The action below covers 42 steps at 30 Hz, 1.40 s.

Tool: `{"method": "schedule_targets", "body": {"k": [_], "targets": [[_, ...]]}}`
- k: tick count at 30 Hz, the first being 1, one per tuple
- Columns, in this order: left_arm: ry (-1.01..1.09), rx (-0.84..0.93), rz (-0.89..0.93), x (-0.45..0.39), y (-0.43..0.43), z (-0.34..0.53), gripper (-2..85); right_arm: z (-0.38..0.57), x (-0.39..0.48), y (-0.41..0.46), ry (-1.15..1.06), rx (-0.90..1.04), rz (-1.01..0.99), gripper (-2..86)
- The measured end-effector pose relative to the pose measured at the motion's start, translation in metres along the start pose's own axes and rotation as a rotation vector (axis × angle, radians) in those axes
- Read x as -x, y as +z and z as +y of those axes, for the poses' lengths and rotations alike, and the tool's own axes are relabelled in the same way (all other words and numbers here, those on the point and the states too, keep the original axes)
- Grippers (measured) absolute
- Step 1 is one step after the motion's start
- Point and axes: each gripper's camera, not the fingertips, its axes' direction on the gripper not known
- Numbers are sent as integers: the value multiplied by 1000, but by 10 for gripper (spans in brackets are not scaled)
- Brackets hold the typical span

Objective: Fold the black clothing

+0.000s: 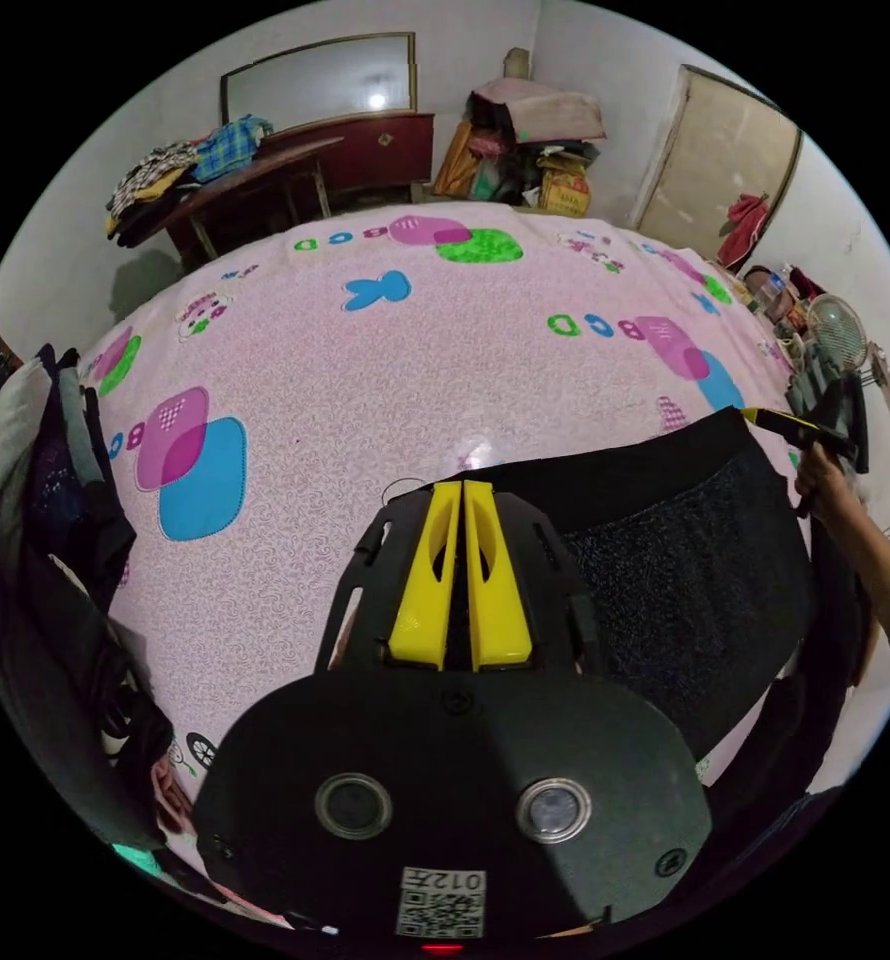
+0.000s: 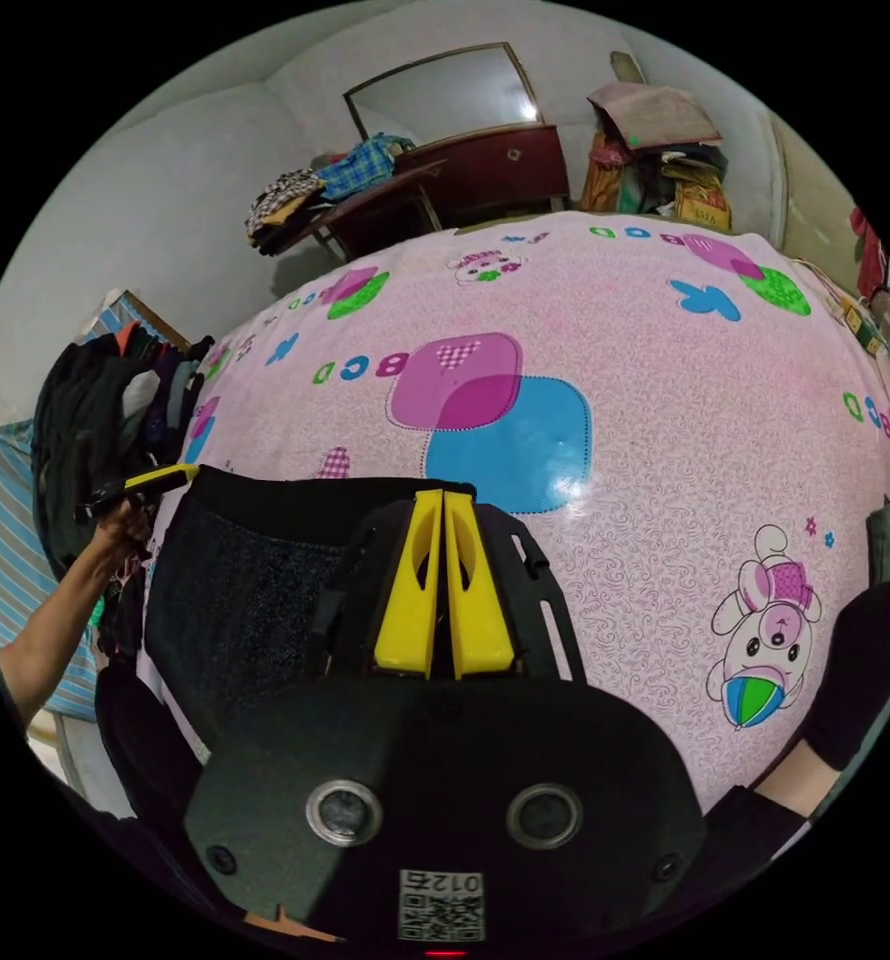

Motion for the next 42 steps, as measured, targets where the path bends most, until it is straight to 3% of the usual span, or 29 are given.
{"method": "schedule_targets", "body": {"k": [10,15,21,28,39,42], "targets": [[-57,13,48,2,24,5,1,-6,-5,14,-19,22,33,-5],[-133,-59,65,21,-11,22,4,-3,-21,-14,53,11,-2,32],[-38,-45,132,6,-51,77,6,52,-22,-52,20,65,-102,9],[49,129,19,-35,-15,117,4,84,-22,-32,-7,136,20,-8],[24,202,-30,-49,2,99,0,79,-29,-10,-10,165,96,-9],[43,192,-117,-63,-17,98,1,91,-18,-25,-24,153,118,-9]]}}
